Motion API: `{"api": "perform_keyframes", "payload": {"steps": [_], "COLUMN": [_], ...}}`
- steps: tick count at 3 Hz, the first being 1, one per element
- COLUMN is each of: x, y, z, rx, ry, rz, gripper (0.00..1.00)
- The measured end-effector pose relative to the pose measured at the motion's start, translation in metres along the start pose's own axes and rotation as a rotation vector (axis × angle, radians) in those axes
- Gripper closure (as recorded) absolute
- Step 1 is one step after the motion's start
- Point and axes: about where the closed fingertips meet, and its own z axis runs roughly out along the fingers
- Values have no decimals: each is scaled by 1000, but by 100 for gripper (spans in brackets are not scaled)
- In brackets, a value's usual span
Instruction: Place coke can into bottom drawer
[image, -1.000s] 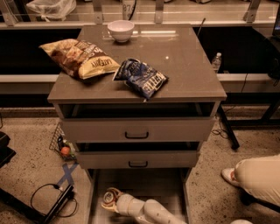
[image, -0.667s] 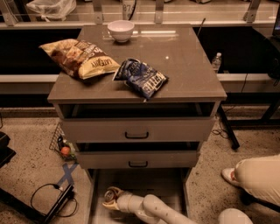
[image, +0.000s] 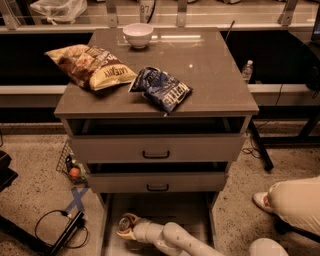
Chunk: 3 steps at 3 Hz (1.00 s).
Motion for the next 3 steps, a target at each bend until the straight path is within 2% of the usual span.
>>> {"api": "perform_keyframes", "payload": {"steps": [2, 3], "x": [-1, -2], "y": [3, 4], "z": [2, 3], "rx": [-5, -7], "ry": [-2, -3], "rz": [1, 2], "gripper": [12, 0]}}
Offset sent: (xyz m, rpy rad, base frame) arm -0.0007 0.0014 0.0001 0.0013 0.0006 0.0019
